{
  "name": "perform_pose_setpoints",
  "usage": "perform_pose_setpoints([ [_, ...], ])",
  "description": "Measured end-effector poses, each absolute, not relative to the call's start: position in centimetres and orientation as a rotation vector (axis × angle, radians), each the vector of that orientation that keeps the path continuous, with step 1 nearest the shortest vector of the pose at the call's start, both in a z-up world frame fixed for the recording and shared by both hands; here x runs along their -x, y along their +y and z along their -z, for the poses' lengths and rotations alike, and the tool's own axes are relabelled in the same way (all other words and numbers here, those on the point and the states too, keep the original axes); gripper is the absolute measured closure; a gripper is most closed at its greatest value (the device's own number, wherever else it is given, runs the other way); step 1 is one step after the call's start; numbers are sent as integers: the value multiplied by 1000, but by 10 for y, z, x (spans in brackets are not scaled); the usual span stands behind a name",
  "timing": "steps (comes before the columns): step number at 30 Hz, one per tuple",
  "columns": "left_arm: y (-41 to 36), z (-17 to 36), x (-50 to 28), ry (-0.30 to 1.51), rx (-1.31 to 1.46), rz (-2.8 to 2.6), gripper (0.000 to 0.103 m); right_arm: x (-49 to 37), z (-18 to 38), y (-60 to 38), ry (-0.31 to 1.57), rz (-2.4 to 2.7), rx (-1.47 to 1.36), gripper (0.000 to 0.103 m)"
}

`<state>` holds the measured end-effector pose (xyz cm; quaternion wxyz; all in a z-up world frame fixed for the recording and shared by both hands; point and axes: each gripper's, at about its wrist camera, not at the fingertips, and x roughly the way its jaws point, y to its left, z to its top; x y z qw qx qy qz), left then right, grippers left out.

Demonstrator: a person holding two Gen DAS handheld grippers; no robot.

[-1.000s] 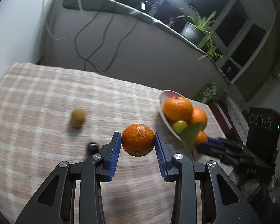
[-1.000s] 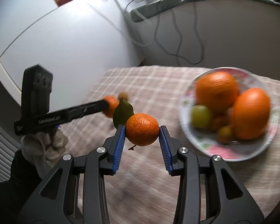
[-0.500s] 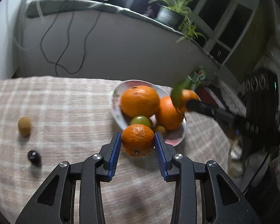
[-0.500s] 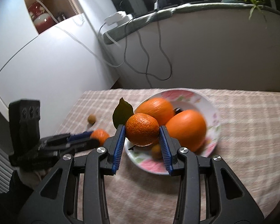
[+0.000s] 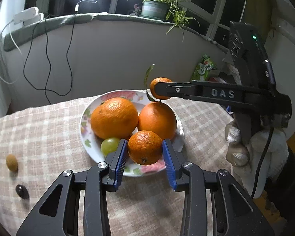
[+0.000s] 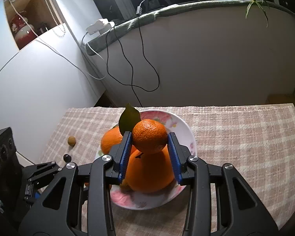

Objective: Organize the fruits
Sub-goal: 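Lower both mandarins onto the plate and open both tools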

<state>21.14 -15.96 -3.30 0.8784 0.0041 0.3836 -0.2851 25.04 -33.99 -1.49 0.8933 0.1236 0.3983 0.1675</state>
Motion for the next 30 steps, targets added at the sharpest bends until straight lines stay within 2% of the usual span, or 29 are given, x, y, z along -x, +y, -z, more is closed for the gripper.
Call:
perform_pose_setpoints([
  [14, -172, 39, -213, 776, -80, 564, 67, -279, 27, -331, 864, -353, -270, 63],
  [15, -172, 39, -214, 775, -81, 558, 67, -279, 26, -331, 863, -354, -275, 56],
  [16, -171, 39, -215, 775, -78, 553, 67, -279, 25, -332, 856, -355, -283, 43],
  [18, -169, 39, -216, 770, -63, 548, 62, -276, 22, -333, 832, -341, -287, 31],
  [23, -167, 36, -213, 759, -62, 542, 58, -273, 17, -335, 821, -331, -296, 30],
  [28, -165, 37, -211, 759, -64, 543, 56, -268, 14, -338, 807, -319, -299, 21],
  [30, -161, 37, -210, 759, -58, 539, 56, -266, 13, -339, 804, -317, -299, 21],
])
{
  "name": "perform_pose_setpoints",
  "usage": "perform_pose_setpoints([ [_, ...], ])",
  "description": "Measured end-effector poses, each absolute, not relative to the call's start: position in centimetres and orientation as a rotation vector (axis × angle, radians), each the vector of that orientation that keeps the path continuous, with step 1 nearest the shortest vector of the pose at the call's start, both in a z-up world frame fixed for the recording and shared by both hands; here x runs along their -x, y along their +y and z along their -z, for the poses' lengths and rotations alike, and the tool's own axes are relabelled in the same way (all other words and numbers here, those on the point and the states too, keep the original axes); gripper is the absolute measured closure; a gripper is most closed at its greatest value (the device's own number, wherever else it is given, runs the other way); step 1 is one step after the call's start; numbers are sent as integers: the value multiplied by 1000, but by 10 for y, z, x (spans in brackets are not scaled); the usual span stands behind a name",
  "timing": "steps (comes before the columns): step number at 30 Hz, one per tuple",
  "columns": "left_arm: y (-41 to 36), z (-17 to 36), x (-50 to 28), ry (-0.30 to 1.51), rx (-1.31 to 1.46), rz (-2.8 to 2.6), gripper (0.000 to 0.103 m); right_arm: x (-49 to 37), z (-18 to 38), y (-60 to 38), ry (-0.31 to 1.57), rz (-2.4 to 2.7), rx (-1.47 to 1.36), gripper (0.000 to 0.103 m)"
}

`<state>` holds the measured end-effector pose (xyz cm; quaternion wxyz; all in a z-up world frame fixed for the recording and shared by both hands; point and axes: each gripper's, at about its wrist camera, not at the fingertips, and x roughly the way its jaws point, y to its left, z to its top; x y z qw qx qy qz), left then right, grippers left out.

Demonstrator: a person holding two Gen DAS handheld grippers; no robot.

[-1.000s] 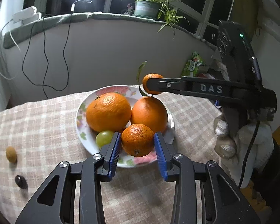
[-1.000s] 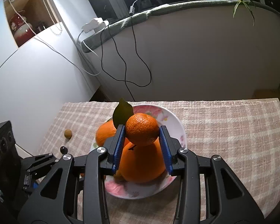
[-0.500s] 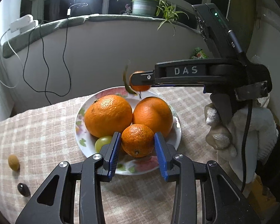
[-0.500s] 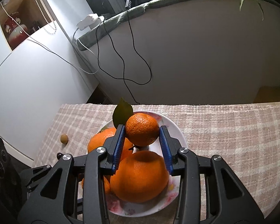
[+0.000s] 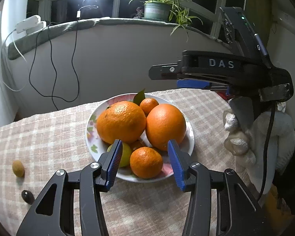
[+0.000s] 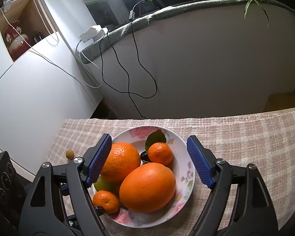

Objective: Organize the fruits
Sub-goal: 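Lower both mandarins onto the plate and open both tools, then move both tools back to the last brown fruit and dark plum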

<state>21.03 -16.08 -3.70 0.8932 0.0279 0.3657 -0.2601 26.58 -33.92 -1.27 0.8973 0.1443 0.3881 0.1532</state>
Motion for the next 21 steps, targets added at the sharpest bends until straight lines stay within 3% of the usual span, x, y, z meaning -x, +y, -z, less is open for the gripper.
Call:
perform_pose_setpoints([
  [21, -97, 25, -193, 746, 14, 463, 56, -227, -19, -311, 729, -299, -180, 20],
])
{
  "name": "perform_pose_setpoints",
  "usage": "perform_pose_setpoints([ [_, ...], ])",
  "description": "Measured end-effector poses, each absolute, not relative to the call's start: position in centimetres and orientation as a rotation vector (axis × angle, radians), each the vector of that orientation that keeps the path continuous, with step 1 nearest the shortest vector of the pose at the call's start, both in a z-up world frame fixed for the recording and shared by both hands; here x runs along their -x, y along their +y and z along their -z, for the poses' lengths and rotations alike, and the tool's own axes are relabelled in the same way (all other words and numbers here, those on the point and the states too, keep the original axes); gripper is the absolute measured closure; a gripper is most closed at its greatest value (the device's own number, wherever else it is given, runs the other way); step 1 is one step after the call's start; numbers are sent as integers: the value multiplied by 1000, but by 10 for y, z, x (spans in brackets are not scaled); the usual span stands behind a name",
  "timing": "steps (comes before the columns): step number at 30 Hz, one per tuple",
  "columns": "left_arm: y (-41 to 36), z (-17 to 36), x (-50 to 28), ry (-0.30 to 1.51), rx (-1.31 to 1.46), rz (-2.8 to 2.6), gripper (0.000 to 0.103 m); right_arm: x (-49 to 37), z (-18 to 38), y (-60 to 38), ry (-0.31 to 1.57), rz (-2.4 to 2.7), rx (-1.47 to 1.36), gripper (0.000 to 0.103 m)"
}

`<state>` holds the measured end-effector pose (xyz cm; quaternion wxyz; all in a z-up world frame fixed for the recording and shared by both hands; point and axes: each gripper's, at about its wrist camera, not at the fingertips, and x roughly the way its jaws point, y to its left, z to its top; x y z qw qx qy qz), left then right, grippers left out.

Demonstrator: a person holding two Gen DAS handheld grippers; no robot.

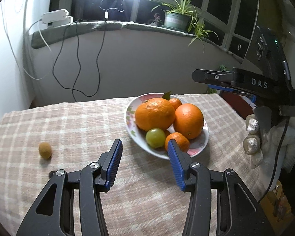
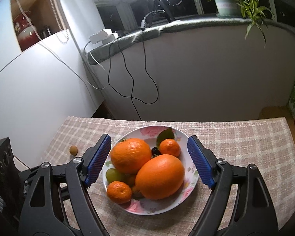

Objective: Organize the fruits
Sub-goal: 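Move both tools back to the last brown fruit and dark plum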

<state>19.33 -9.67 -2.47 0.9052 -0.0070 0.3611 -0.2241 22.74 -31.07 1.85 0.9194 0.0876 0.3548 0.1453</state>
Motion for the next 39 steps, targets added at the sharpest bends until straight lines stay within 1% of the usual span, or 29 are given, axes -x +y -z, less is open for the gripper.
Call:
perform_pose_setpoints([
  [11, -74, 13, -176, 703, -5, 411, 56, -207, -28, -288, 689, -324, -146, 20],
  [18, -65, 7, -166, 675, -12, 393, 56, -196, -31, -288, 664, -309, -173, 9],
  [20, -64, 6, -163, 669, -14, 387, 51, -192, -32, -287, 667, -300, -172, 9],
  [21, -62, 6, -162, 665, -14, 384, 51, -190, -32, -286, 671, -296, -170, 9],
  [29, -45, 6, -150, 656, 2, 365, 50, -171, -28, -273, 710, -296, -145, 8],
  [39, 21, 28, -114, 688, 54, 272, 49, -128, -23, -231, 702, -340, -71, 8],
])
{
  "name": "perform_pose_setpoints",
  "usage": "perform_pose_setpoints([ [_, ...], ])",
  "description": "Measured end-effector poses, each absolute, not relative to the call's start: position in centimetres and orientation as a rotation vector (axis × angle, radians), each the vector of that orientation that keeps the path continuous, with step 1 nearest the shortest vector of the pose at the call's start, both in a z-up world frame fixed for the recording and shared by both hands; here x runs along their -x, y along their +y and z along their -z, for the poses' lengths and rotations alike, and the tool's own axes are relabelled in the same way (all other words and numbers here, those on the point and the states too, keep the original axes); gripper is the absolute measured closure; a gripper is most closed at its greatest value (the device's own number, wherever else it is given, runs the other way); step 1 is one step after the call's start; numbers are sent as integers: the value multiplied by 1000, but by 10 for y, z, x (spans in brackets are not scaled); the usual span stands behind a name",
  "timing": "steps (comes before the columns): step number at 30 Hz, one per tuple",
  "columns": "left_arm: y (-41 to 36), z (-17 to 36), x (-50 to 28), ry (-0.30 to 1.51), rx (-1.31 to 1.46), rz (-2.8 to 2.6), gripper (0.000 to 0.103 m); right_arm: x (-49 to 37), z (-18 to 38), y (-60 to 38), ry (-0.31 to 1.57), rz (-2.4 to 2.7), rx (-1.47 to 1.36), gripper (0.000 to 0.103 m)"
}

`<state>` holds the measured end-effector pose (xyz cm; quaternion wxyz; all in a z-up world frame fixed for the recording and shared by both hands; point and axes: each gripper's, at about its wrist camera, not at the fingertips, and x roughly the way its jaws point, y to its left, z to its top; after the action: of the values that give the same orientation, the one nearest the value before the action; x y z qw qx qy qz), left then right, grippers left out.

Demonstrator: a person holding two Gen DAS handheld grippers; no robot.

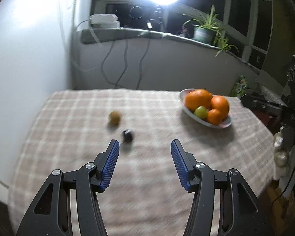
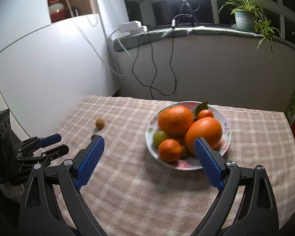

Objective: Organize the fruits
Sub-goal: 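Move both tools back to the last brown fruit and dark plum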

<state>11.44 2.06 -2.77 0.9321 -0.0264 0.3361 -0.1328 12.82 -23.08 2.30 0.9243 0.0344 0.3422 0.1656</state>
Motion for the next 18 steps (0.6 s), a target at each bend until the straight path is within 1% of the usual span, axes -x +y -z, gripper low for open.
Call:
perform_pose_setpoints([
  [9, 79, 28, -99, 700, 125, 208, 49, -109, -18, -180, 685, -426, -39, 8],
  [16, 97, 30, -133, 718, 158, 241, 49, -123, -2, -129, 710, -482, -4, 8],
  [18, 99, 33, -149, 726, 172, 248, 51, -130, 5, -115, 717, -482, 17, 9],
])
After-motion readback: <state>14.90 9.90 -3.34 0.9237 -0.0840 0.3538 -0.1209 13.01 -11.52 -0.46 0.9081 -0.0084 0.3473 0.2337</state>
